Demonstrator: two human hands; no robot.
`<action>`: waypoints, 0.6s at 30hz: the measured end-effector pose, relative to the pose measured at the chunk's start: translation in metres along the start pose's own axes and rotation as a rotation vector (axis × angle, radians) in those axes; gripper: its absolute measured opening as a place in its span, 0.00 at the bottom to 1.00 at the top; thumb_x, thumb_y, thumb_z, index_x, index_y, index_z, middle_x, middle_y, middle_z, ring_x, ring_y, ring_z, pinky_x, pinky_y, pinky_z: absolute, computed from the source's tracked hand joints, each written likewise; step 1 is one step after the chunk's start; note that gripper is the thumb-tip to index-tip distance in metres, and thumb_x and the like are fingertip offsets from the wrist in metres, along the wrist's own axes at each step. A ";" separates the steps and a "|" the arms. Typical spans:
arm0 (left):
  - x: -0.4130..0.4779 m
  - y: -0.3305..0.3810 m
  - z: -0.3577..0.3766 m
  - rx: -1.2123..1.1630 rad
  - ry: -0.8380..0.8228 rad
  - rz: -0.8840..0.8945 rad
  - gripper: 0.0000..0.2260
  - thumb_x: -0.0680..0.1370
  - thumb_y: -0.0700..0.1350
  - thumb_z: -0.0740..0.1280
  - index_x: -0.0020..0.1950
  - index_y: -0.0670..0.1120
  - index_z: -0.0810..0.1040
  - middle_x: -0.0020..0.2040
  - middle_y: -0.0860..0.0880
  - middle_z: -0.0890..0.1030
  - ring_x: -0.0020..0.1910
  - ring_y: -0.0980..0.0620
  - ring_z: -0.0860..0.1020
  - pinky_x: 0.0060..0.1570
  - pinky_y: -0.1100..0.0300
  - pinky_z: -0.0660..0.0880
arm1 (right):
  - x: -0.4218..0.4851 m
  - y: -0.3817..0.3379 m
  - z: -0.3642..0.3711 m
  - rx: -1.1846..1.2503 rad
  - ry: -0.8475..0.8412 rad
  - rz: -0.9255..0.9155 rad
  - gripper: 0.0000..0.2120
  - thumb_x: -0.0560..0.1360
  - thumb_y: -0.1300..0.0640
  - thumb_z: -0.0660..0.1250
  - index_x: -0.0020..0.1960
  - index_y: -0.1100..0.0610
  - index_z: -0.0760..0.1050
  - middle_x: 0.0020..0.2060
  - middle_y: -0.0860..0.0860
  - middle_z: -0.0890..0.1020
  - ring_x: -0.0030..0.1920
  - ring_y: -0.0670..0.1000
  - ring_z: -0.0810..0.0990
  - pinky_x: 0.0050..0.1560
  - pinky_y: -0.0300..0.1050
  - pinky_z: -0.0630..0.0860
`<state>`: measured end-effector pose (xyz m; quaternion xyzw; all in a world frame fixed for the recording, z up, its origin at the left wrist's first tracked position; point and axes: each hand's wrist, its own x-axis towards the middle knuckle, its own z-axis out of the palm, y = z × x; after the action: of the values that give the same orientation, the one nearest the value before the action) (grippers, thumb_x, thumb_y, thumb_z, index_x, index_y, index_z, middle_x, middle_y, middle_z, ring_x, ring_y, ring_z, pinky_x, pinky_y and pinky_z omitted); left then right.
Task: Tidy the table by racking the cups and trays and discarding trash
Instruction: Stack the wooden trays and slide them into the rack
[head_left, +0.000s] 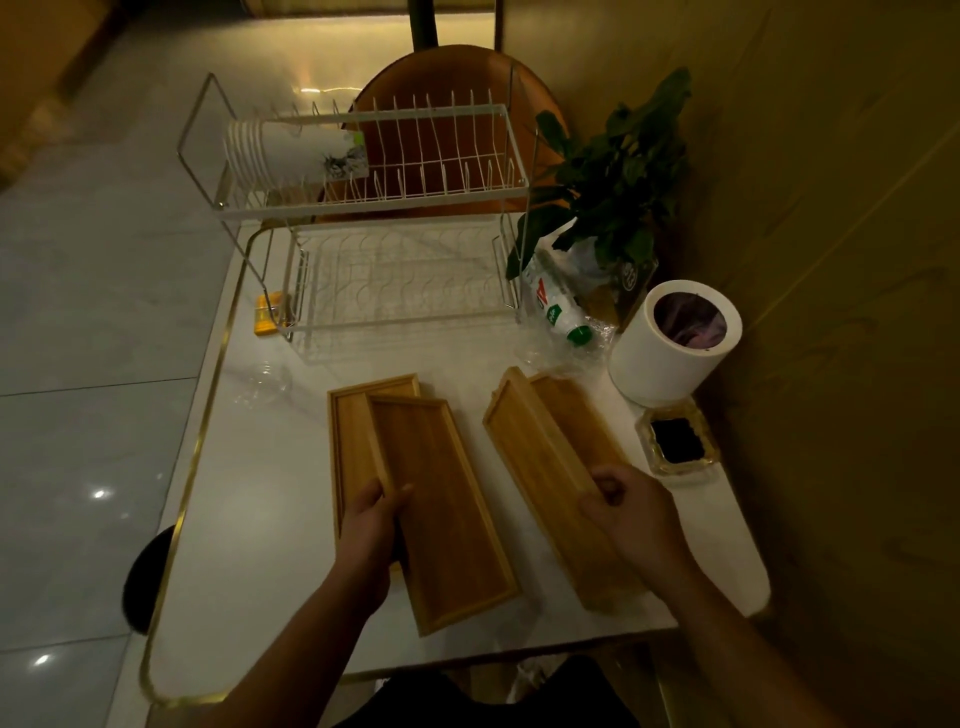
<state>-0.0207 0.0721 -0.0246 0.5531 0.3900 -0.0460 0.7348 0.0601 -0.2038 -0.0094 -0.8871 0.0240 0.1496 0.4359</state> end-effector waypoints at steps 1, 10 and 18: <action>-0.001 0.000 0.001 0.002 -0.012 0.004 0.06 0.81 0.47 0.66 0.54 0.54 0.82 0.47 0.50 0.87 0.42 0.49 0.87 0.32 0.54 0.82 | -0.001 -0.008 0.004 0.018 -0.008 -0.008 0.08 0.70 0.52 0.73 0.48 0.44 0.79 0.41 0.42 0.82 0.41 0.38 0.80 0.36 0.31 0.72; -0.015 -0.001 0.021 -0.010 -0.096 0.048 0.05 0.80 0.51 0.67 0.53 0.60 0.83 0.50 0.53 0.87 0.45 0.52 0.86 0.34 0.58 0.82 | -0.016 -0.053 0.068 0.193 -0.139 -0.033 0.11 0.72 0.58 0.74 0.50 0.51 0.74 0.39 0.46 0.77 0.36 0.35 0.77 0.31 0.28 0.72; -0.016 -0.009 0.018 -0.002 -0.049 0.006 0.13 0.81 0.59 0.63 0.56 0.54 0.82 0.53 0.46 0.86 0.52 0.43 0.84 0.46 0.48 0.82 | -0.032 -0.063 0.110 -0.111 -0.274 -0.143 0.08 0.76 0.48 0.66 0.55 0.45 0.75 0.42 0.41 0.73 0.38 0.40 0.72 0.35 0.32 0.65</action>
<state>-0.0263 0.0475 -0.0200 0.5523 0.3700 -0.0568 0.7449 0.0138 -0.0817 -0.0153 -0.8807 -0.1074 0.2388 0.3948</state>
